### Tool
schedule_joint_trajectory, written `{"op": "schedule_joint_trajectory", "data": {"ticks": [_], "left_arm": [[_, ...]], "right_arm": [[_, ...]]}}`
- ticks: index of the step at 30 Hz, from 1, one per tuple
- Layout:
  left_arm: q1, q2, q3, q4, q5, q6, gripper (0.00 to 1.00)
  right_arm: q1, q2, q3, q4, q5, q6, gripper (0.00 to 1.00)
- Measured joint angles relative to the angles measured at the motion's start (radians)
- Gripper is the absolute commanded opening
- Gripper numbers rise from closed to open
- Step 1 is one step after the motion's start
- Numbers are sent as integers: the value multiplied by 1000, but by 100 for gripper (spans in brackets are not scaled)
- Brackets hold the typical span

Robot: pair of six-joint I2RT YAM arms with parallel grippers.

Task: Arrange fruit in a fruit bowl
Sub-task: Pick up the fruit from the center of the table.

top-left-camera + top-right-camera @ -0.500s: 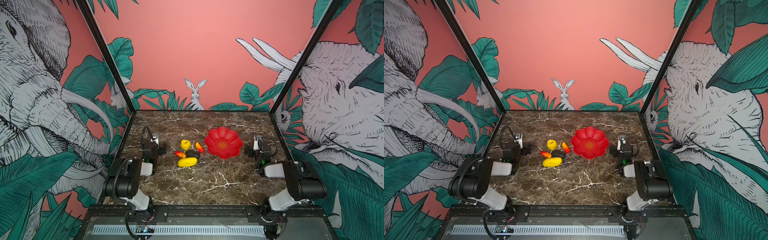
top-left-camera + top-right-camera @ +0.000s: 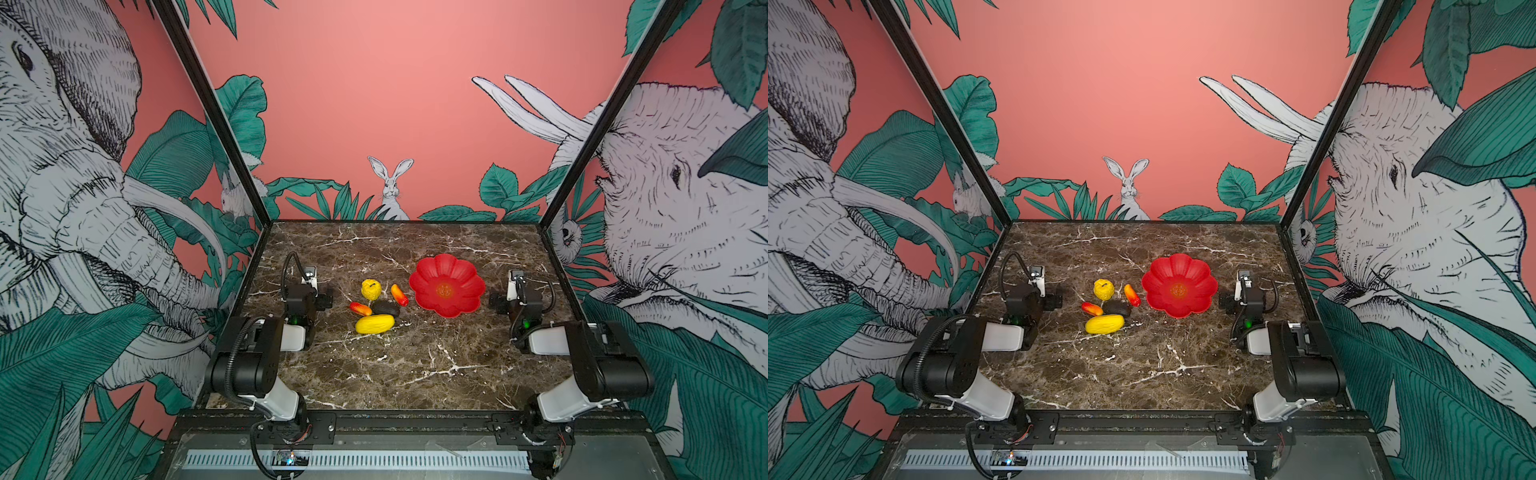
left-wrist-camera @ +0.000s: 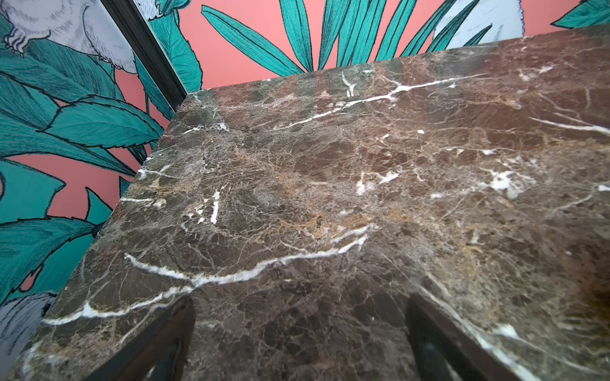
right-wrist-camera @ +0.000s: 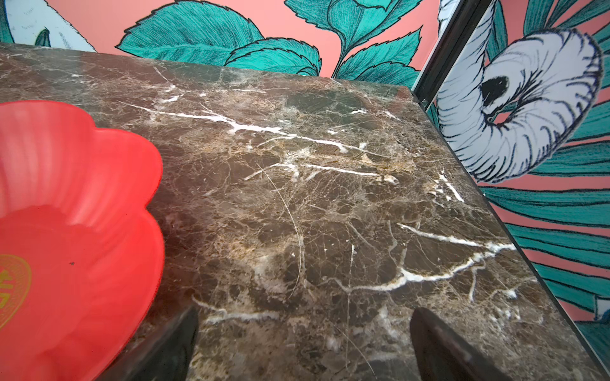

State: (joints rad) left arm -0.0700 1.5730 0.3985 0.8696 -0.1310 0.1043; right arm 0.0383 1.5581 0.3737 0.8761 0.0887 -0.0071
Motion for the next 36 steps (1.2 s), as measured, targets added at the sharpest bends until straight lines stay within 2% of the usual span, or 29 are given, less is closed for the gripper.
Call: {"op": "schedule_joint_trajectory", "data": {"ticks": [19, 21, 25, 28, 32, 36], "left_arm": [[0, -17, 3, -23, -23, -5, 100], [0, -85, 20, -123, -48, -12, 100], [-2, -345, 109, -358, -72, -26, 100], [-5, -510, 251, -562, -71, -43, 100], [-8, -647, 441, -818, -32, -58, 100], [-8, -700, 578, -1078, 69, -33, 100]], "right_arm": [[0, -27, 0, -24, 5, 0, 99], [0, -113, 0, -103, 5, 2, 99], [29, -354, 76, -349, 3, 14, 99], [166, -465, 183, -498, 9, 11, 99], [359, -460, 339, -680, -19, 3, 99], [498, -332, 526, -872, -78, 2, 99]]}}
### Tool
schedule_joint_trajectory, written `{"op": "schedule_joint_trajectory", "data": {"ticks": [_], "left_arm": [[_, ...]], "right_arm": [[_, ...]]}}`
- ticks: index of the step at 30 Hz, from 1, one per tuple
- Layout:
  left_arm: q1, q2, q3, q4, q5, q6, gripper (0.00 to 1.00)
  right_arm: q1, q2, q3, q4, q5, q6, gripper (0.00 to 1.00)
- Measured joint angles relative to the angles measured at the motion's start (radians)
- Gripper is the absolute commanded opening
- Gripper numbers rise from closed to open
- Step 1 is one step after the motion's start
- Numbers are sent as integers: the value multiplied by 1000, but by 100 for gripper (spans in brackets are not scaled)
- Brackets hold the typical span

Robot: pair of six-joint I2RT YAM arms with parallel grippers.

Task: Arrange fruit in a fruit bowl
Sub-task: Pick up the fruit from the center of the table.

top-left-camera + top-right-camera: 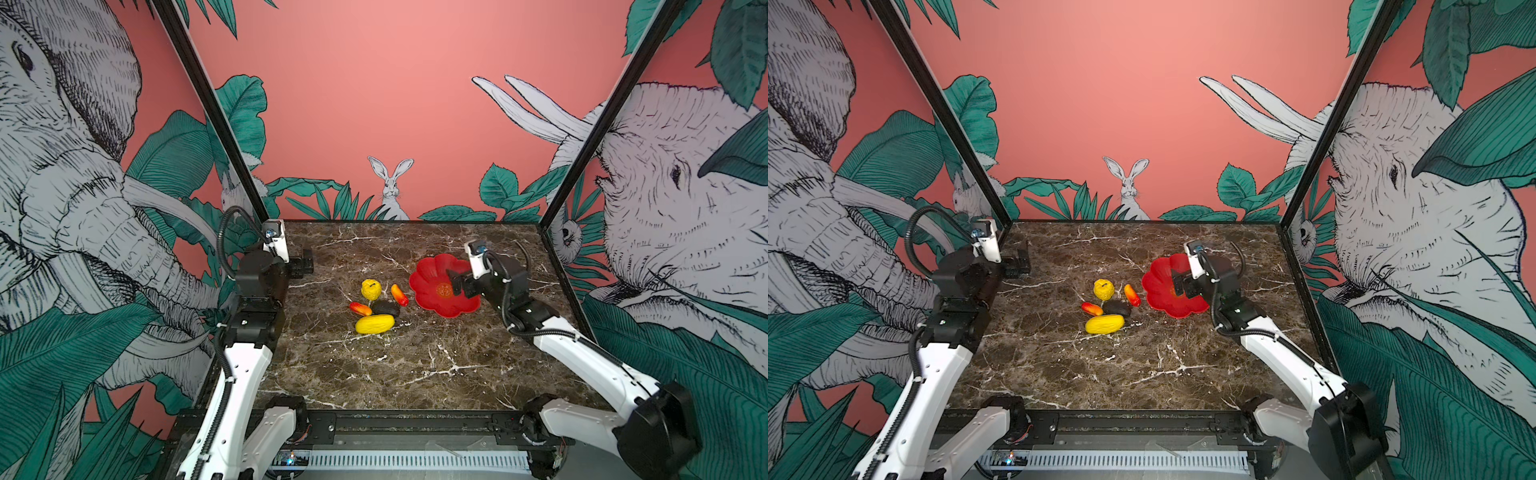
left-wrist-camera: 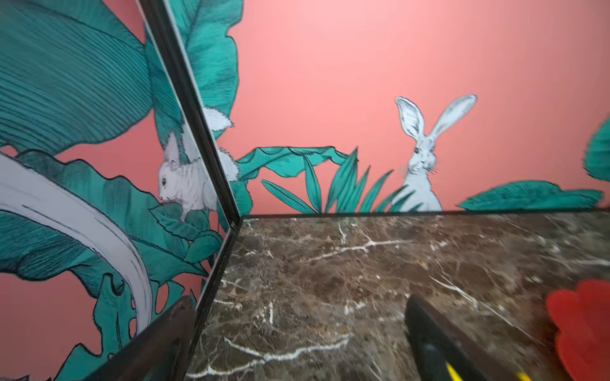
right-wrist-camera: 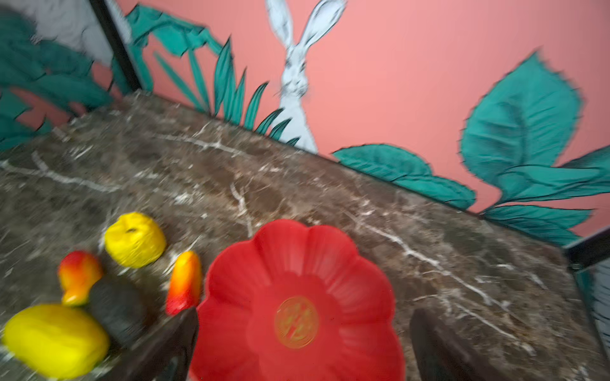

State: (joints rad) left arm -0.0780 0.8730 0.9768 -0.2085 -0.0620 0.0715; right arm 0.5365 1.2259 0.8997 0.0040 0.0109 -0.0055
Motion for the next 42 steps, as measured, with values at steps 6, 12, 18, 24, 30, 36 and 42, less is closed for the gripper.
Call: {"op": "schedule_joint_trajectory", "data": {"ticks": [6, 12, 18, 24, 30, 36, 42], "left_arm": [[-5, -63, -34, -201, 159, 62, 100], [-5, -106, -111, -261, 224, 87, 100], [-5, -154, -121, -260, 243, 95, 100], [-5, -181, -129, -259, 254, 96, 100], [-5, -180, -133, -259, 261, 96, 100], [-5, -180, -134, -259, 261, 96, 100], [-5, -180, -135, -259, 261, 96, 100]], "right_arm": [[171, 299, 314, -232, -56, -14, 99], [294, 597, 608, -355, -74, -23, 99], [324, 809, 786, -404, -86, 3, 99], [321, 980, 941, -444, -86, 32, 97], [320, 1086, 1026, -463, -92, 57, 79], [320, 1102, 1028, -476, -92, 67, 55], [320, 1100, 1026, -472, -79, 57, 43]]}}
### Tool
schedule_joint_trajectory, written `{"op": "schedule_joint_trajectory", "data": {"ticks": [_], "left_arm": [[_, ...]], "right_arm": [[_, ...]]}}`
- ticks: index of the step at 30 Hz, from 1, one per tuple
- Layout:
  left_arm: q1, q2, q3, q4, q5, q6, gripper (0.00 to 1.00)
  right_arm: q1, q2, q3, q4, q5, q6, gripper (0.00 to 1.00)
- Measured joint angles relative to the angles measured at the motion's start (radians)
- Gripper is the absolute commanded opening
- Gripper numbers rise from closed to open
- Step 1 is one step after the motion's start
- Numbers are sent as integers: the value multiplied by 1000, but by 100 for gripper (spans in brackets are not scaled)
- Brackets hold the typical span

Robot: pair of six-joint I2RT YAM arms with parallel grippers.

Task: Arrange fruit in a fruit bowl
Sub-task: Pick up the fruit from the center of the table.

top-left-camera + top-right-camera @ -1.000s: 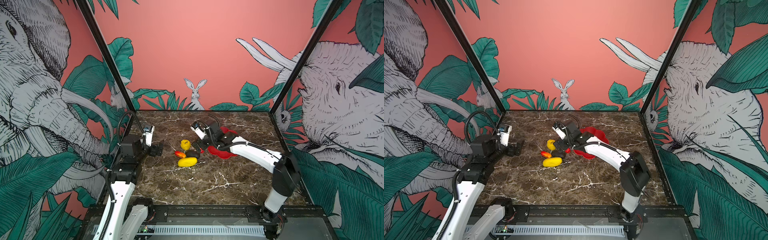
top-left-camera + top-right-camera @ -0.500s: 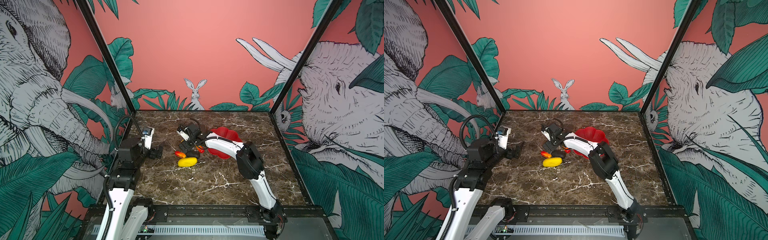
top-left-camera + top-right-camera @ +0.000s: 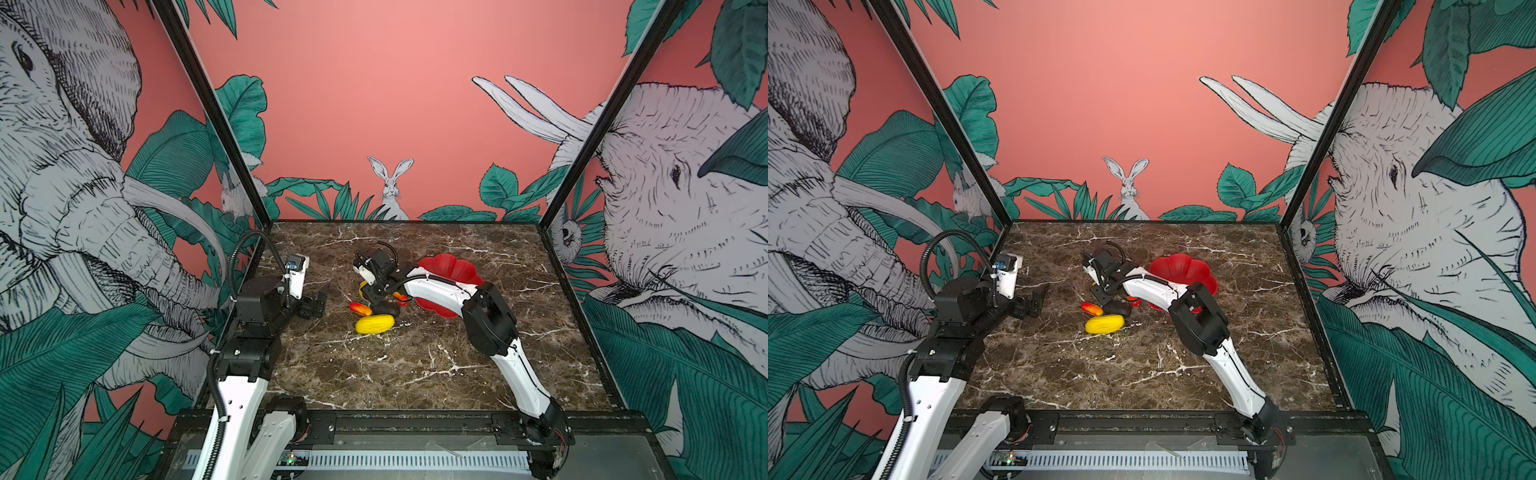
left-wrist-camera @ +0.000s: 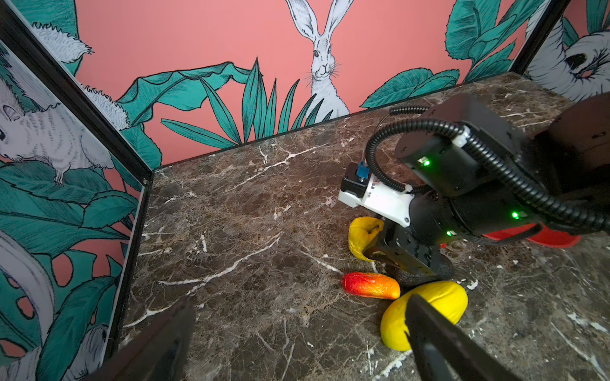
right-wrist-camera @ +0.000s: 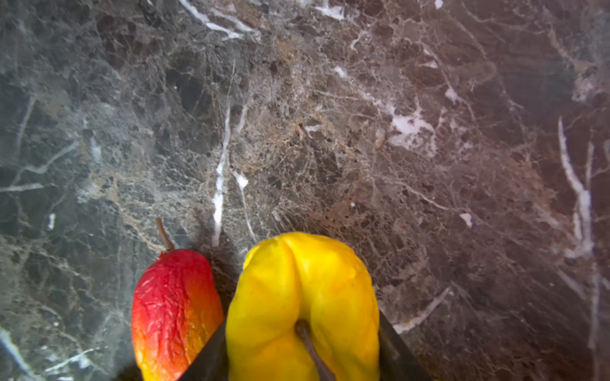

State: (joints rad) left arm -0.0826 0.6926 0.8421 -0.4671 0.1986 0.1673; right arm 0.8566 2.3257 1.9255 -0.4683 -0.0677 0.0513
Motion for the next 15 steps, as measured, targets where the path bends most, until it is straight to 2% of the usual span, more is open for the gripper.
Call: {"op": "schedule_joint_trajectory", "data": {"ticks": [3, 6, 10, 15], "left_arm": [[0, 0, 0, 0, -1, 0, 100], [0, 0, -2, 0, 0, 0, 100], [0, 2, -2, 0, 0, 0, 100], [0, 10, -2, 0, -2, 0, 100]], "right_arm": [[-2, -30, -29, 1, 10, -10, 41], [-11, -127, -107, 3, 19, -25, 40], [-54, -348, -243, 30, 30, -39, 38], [-180, -616, -414, 92, 69, -52, 37]]}}
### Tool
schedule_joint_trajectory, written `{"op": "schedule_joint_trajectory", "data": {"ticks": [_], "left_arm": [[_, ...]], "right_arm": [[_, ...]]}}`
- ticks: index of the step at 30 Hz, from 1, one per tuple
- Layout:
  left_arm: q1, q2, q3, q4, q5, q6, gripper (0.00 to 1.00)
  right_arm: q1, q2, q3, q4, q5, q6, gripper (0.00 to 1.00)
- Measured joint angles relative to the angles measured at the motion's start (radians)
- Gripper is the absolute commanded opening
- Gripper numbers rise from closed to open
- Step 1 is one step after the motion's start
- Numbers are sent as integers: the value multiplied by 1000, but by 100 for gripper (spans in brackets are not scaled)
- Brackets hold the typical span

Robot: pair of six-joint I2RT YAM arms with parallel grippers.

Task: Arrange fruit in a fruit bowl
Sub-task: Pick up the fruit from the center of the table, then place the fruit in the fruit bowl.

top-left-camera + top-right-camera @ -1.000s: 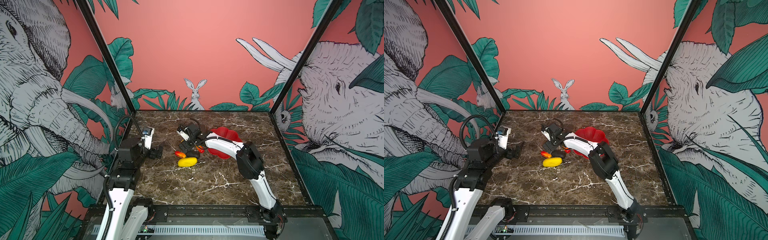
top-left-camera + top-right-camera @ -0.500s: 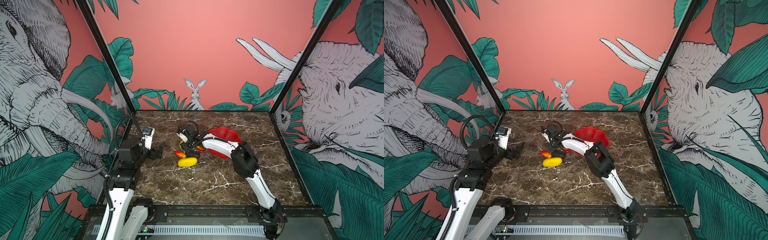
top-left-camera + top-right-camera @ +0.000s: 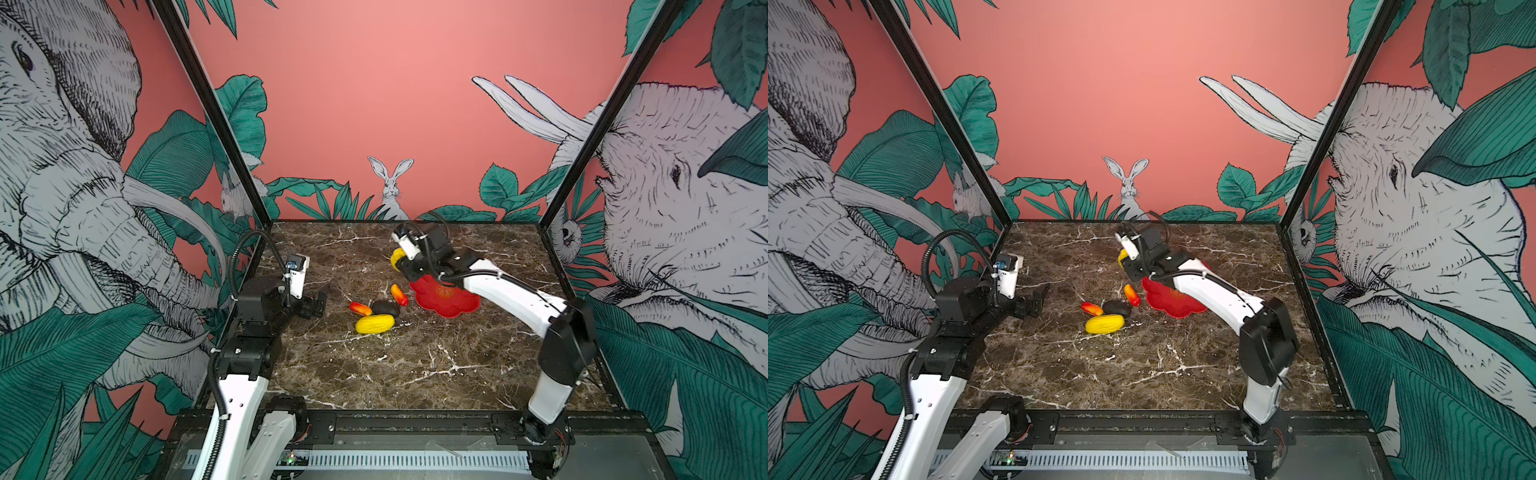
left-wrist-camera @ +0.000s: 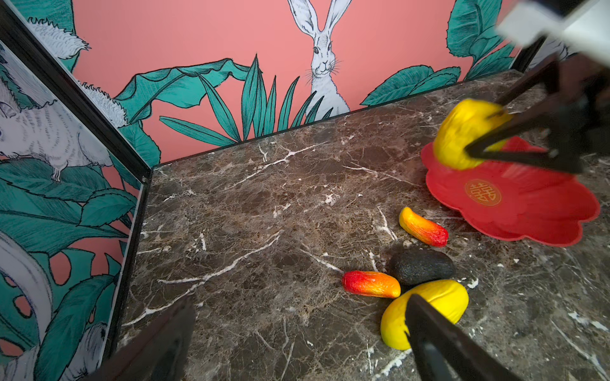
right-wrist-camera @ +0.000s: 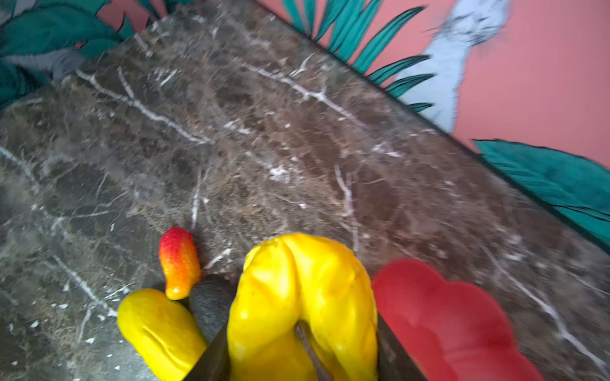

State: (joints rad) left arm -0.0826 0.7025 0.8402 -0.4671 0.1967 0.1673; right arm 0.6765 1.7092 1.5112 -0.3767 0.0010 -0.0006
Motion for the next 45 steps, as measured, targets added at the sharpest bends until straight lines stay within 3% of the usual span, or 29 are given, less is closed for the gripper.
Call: {"op": "schedule_joint_trajectory", "data": {"ticks": [5, 12, 29, 33, 38, 41, 45], "left_arm": [[0, 6, 0, 0, -6, 0, 100], [0, 19, 0, 0, -7, 0, 100], [0, 31, 0, 0, -19, 0, 100], [0, 31, 0, 0, -22, 0, 100], [0, 31, 0, 0, -23, 1, 100], [0, 31, 0, 0, -25, 1, 100], [0, 31, 0, 0, -26, 1, 100]], "right_arm": [[-117, -116, -190, 32, 46, -3, 37], [-214, -105, -387, 45, 47, 2, 36], [-267, 124, -338, 185, 44, 24, 39], [-271, 157, -305, 185, 44, 26, 53], [-271, 160, -284, 172, 44, 30, 86], [-271, 158, -260, 138, 51, 18, 99], [-263, 114, -209, 36, 79, -11, 99]]}}
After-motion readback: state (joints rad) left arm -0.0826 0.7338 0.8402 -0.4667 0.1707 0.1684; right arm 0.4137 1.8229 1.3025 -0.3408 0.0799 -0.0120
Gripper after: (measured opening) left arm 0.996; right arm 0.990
